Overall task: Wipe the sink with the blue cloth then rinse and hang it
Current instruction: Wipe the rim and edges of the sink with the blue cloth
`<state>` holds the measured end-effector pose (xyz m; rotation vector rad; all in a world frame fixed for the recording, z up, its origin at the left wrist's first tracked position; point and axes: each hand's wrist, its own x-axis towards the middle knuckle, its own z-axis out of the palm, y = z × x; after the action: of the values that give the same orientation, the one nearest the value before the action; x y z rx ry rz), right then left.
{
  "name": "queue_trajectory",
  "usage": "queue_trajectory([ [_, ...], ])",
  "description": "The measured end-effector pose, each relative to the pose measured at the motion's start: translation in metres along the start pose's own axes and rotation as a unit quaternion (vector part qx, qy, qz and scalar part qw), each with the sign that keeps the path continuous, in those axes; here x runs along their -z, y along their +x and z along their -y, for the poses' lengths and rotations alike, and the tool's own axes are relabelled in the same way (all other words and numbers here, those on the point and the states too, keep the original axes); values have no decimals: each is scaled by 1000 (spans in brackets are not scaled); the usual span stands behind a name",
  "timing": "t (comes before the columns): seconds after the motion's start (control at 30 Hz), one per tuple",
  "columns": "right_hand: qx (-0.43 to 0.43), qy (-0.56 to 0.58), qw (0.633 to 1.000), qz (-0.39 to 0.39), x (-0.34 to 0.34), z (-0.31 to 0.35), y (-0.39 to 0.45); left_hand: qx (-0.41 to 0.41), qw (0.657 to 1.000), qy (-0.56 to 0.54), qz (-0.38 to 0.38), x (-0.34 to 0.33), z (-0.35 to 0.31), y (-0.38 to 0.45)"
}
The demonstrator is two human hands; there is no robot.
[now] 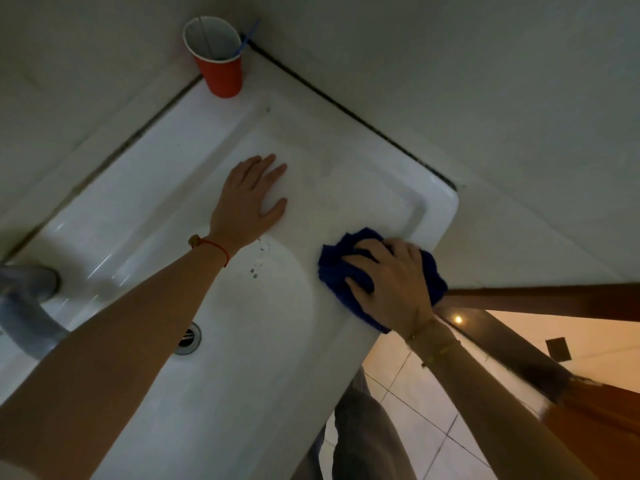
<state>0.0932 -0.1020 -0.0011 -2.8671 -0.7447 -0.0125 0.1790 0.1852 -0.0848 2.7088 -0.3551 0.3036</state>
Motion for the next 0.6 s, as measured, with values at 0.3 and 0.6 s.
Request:
queue_trajectory([
  [0.3,3,-14,999,45,-18,7,33,-2,1000,3,-2,1,0,0],
  [0.6,-72,-52,996,10,-18,-52,79,0,1000,7,9,1,0,1],
])
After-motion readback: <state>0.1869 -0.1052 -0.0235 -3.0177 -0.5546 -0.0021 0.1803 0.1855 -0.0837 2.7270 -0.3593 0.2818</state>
